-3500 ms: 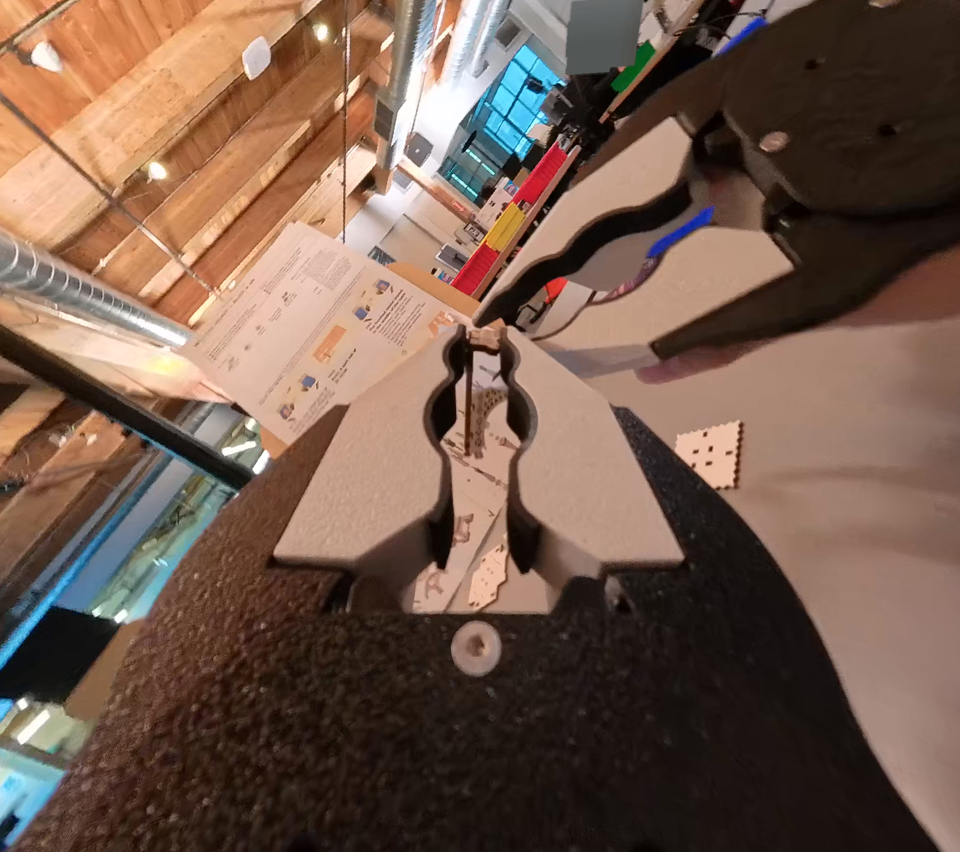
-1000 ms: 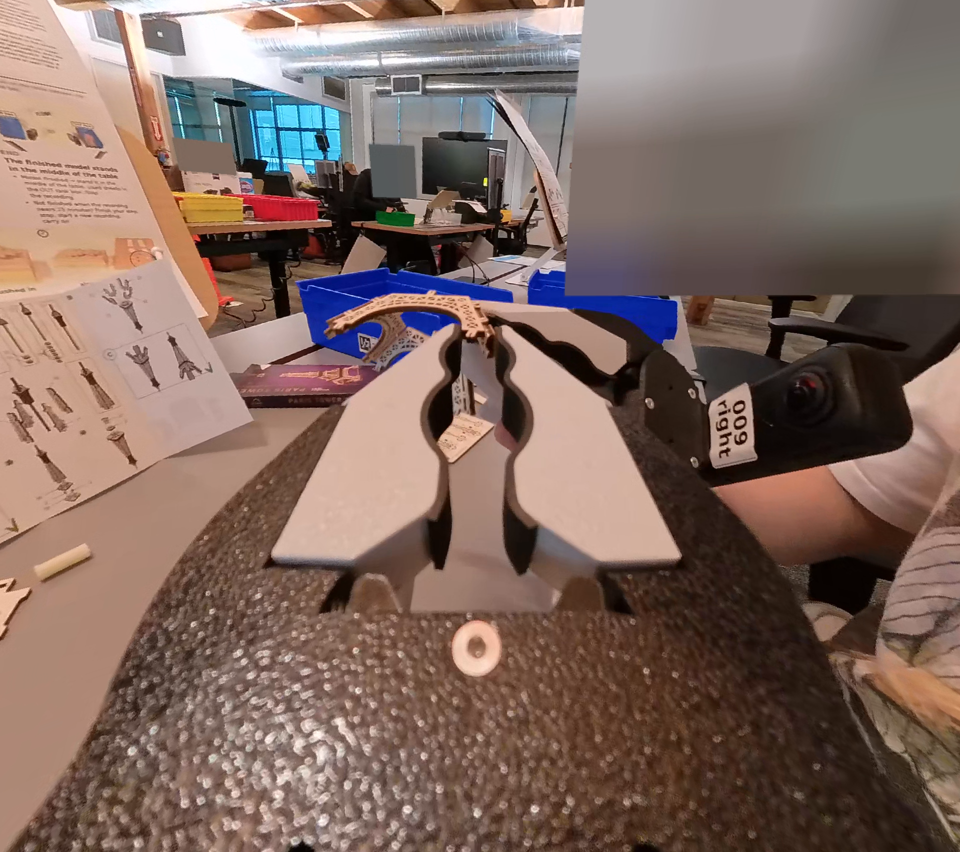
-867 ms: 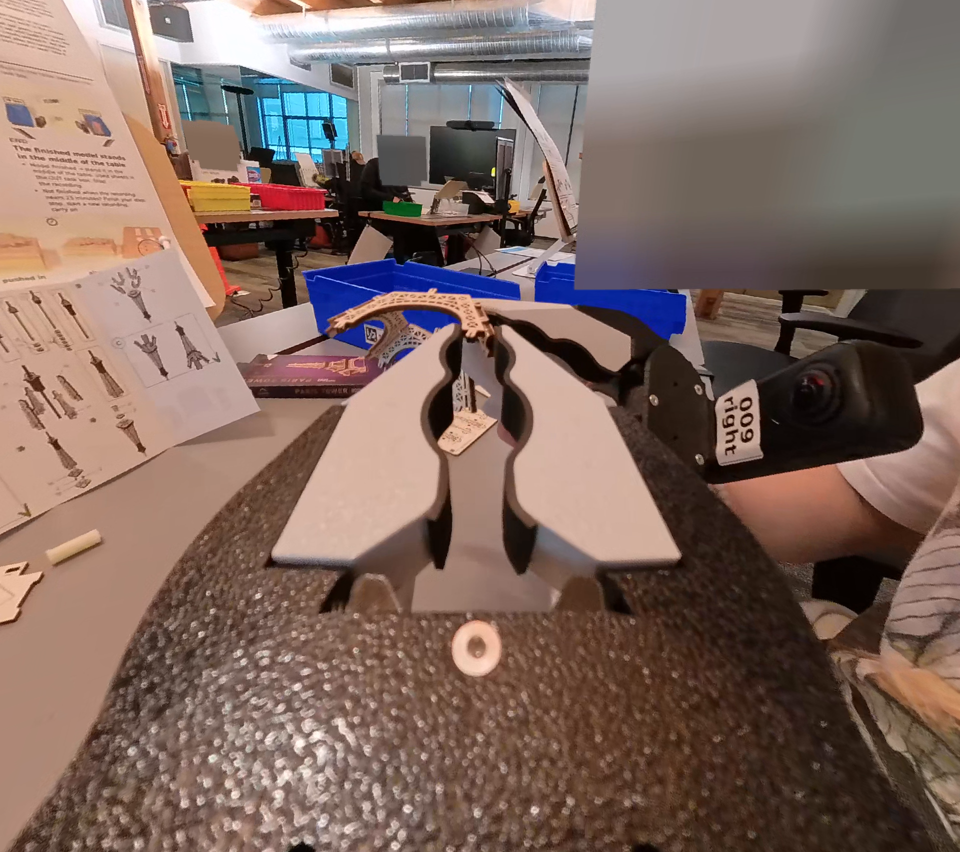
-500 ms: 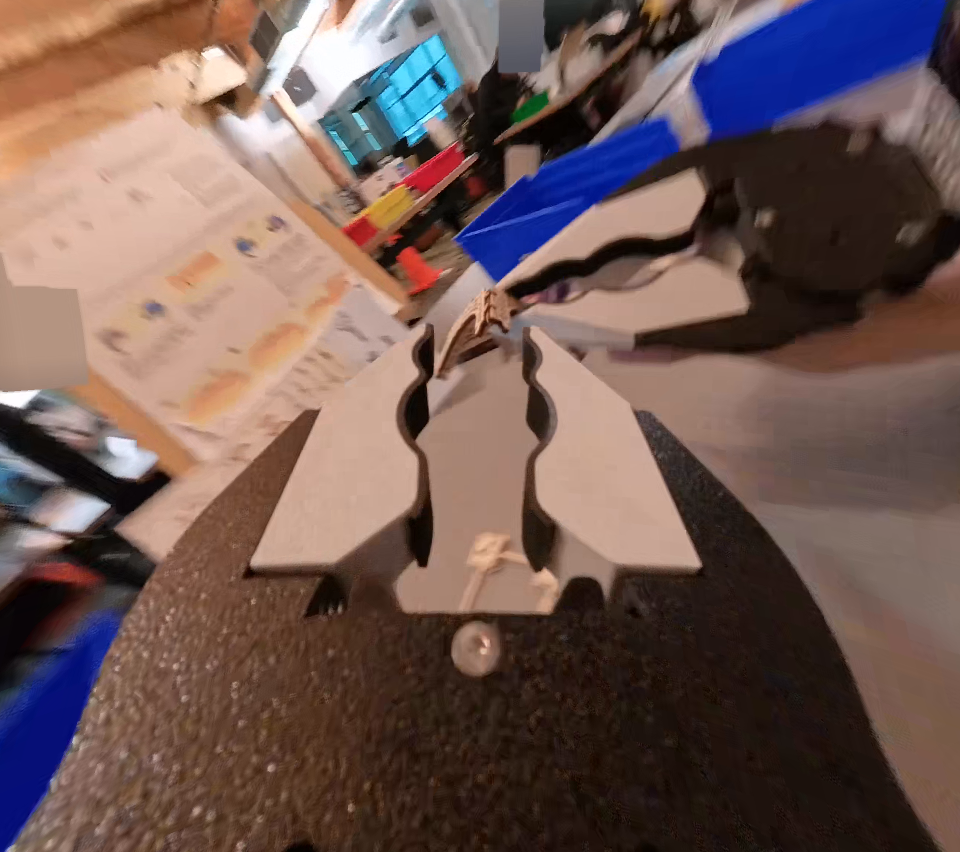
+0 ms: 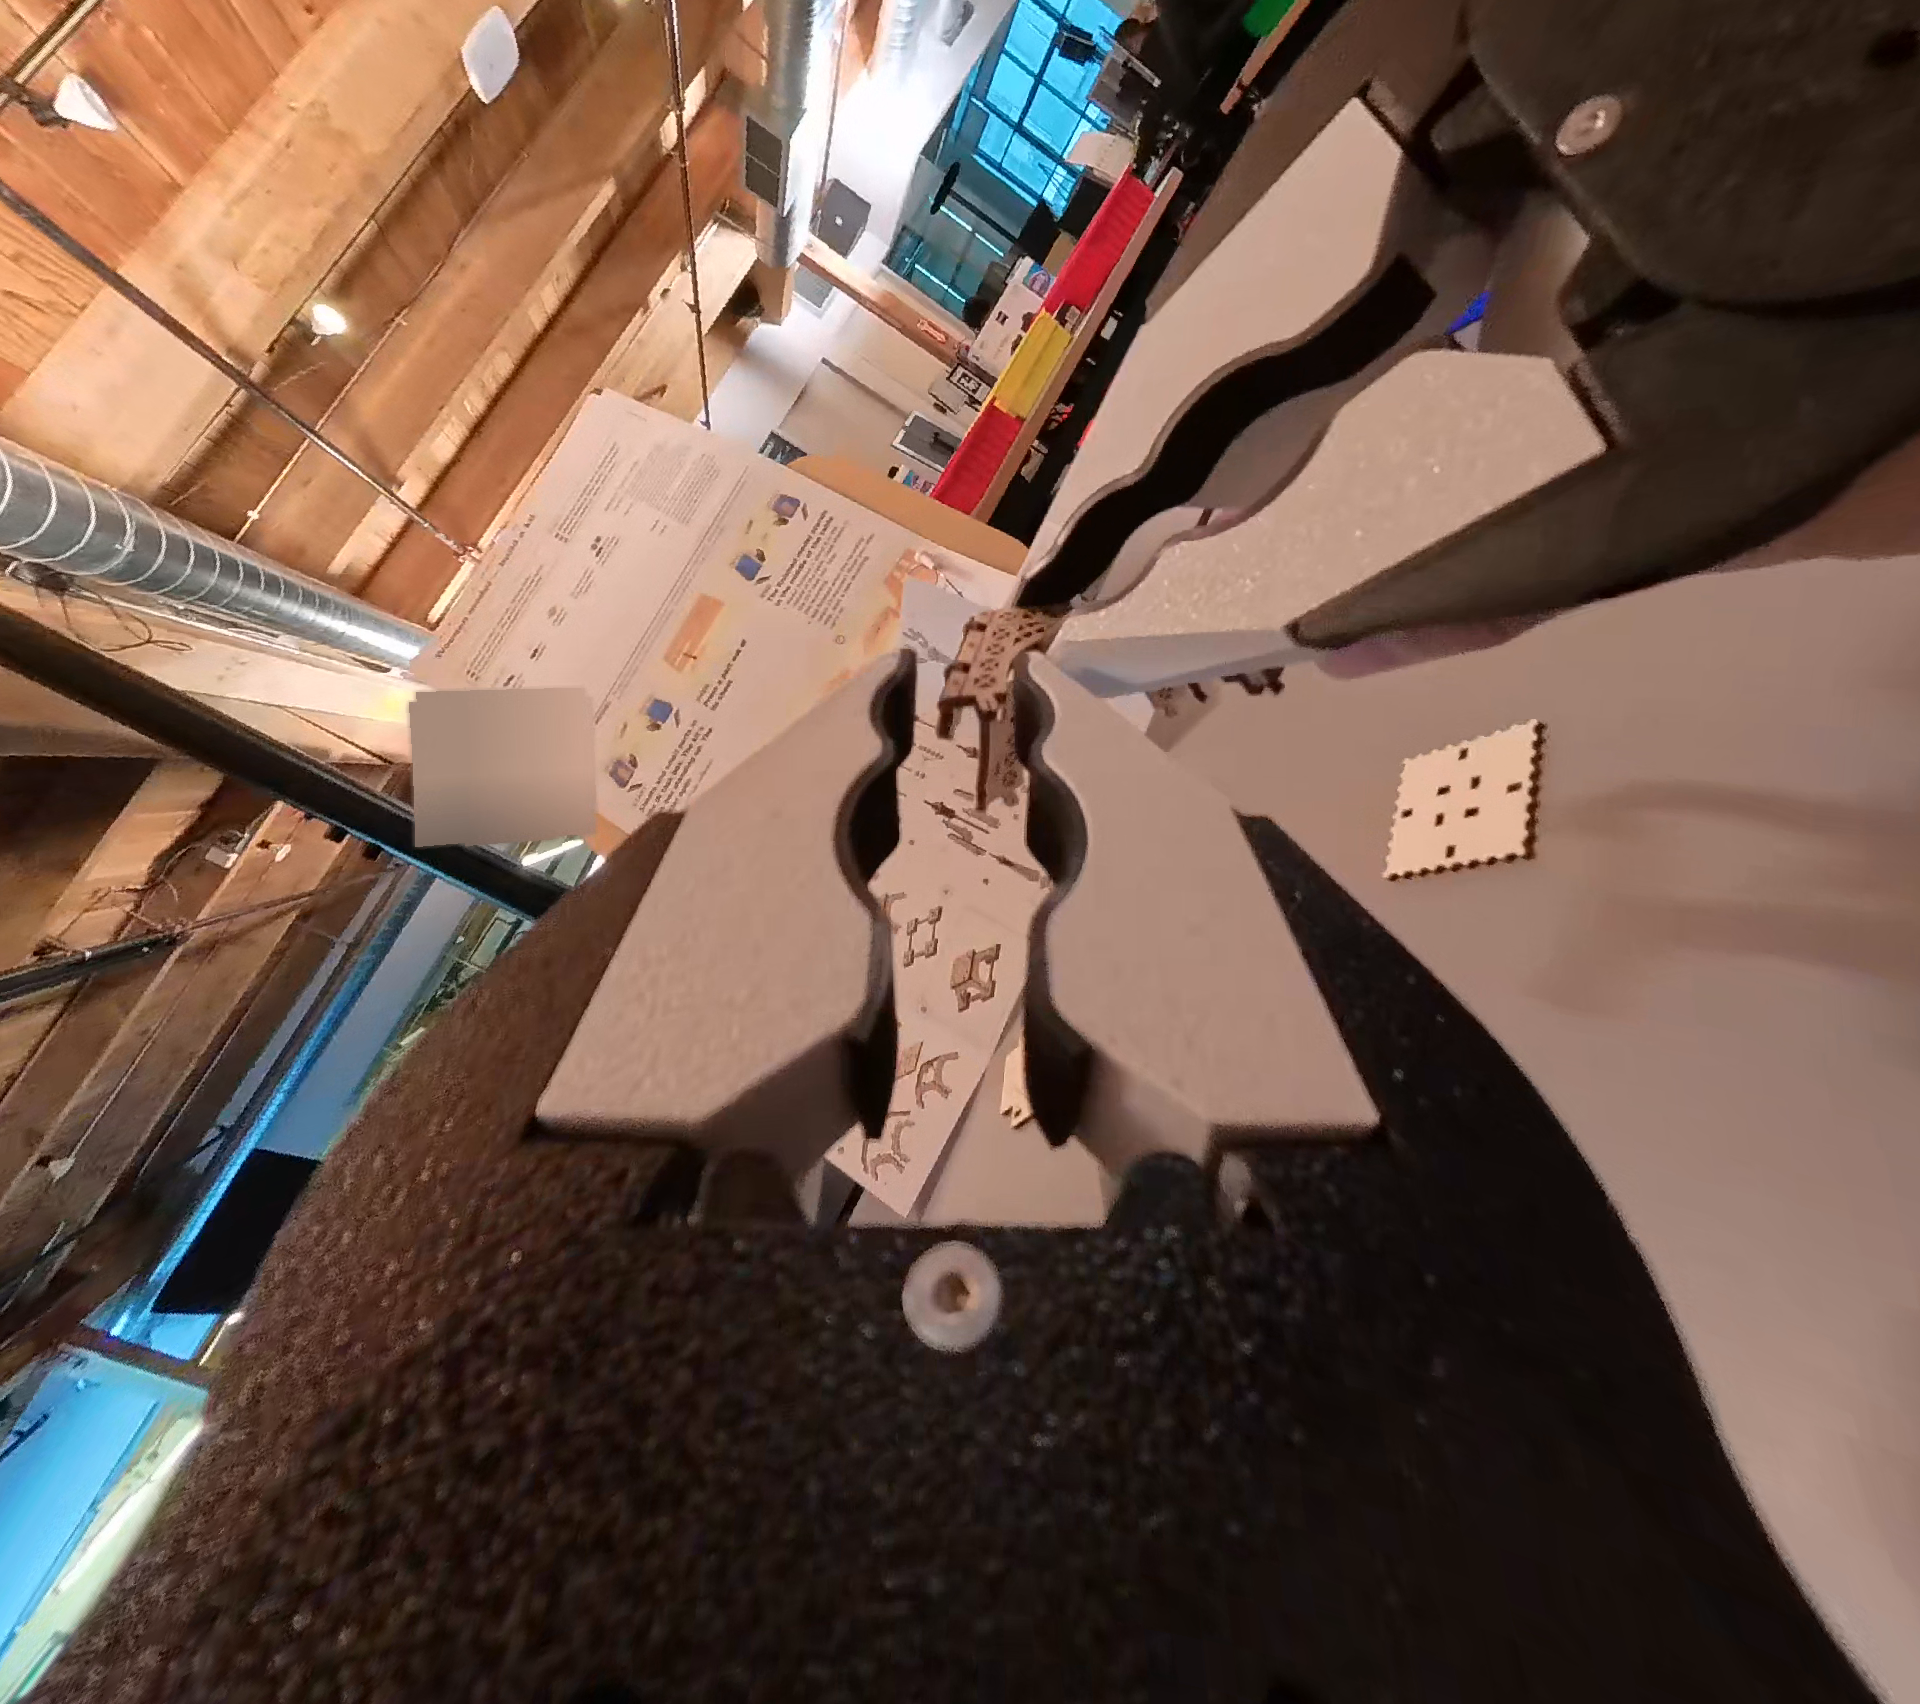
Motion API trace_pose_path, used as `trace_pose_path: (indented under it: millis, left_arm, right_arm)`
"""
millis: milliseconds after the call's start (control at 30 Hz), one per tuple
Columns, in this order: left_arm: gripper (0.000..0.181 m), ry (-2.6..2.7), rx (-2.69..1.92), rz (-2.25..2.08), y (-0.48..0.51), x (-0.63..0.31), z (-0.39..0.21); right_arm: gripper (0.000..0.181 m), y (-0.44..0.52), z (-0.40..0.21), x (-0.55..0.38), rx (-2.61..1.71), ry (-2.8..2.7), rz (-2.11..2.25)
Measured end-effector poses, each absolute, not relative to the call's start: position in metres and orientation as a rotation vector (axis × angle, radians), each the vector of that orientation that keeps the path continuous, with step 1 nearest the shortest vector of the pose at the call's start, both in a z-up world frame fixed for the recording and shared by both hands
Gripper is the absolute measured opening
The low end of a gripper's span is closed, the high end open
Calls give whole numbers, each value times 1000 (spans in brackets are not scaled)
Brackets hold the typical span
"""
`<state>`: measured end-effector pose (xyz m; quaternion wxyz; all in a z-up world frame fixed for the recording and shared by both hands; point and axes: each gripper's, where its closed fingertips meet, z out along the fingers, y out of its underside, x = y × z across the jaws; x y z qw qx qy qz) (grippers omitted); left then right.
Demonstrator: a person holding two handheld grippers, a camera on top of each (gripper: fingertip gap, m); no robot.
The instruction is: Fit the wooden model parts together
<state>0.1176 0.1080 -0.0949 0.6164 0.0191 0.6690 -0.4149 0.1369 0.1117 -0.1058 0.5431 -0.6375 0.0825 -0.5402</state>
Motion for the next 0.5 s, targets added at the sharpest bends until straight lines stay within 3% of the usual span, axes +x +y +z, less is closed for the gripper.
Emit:
trace_pose_path:
  millis: [500]
  left_arm:
    - [10,1547,77,-916,114,123,-107]
  right_arm:
    - [9,115,-116,138,-1567,217,-1240]
